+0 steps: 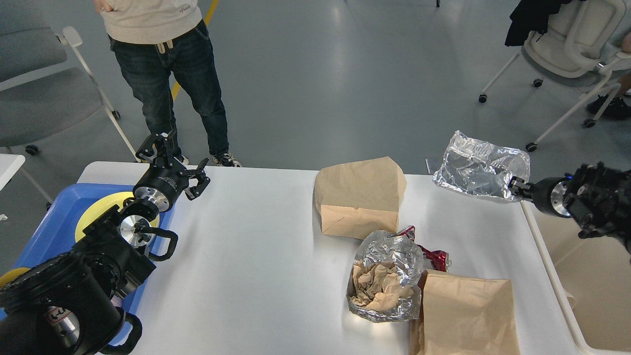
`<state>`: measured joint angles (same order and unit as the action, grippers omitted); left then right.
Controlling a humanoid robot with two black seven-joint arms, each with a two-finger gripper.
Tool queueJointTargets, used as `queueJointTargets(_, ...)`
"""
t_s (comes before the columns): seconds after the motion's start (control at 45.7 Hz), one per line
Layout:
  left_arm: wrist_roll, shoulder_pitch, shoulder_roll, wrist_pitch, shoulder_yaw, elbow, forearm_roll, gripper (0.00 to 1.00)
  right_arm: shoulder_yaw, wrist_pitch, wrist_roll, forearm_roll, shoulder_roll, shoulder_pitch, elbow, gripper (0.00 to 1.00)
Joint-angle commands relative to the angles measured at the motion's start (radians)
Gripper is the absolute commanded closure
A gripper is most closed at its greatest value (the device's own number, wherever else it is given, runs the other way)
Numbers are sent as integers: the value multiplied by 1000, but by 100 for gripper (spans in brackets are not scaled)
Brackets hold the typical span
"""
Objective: Tidy desktop
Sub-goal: 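Lift the foil wrapper and drop it into the white bin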
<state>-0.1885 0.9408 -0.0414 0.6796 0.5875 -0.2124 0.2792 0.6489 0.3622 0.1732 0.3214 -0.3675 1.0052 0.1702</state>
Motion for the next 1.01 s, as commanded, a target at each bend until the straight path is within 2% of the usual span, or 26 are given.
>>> queueJointTargets(0.0,0,-1,0,-2,0,1,0,4,5,193,0,2,-57,130,0,100)
queueJointTargets(0.109,0,-1,0,0,0,-1,0,4,21,380,0,5,-99,254,0,100)
queueJointTargets(0.197,0,-1,0,0,0,1,0,4,54,471,0,7,-134,355,2,100)
queueJointTargets(0.525,0,-1,0,0,0,1,0,4,144,575,0,10,-200,619,32,100)
queueJointTargets(0.701,1,-1,0,0,0,1,0,4,149,522,0,-1,-211,550,6,100)
queueJointTargets(0.81,1,-1,0,0,0,1,0,4,129,402,0,-7,-221,403,-34,100)
queueJointTargets(0.985,0,-1,0,0,0,1,0,4,65,175,0,-21,-309,179,-40,100)
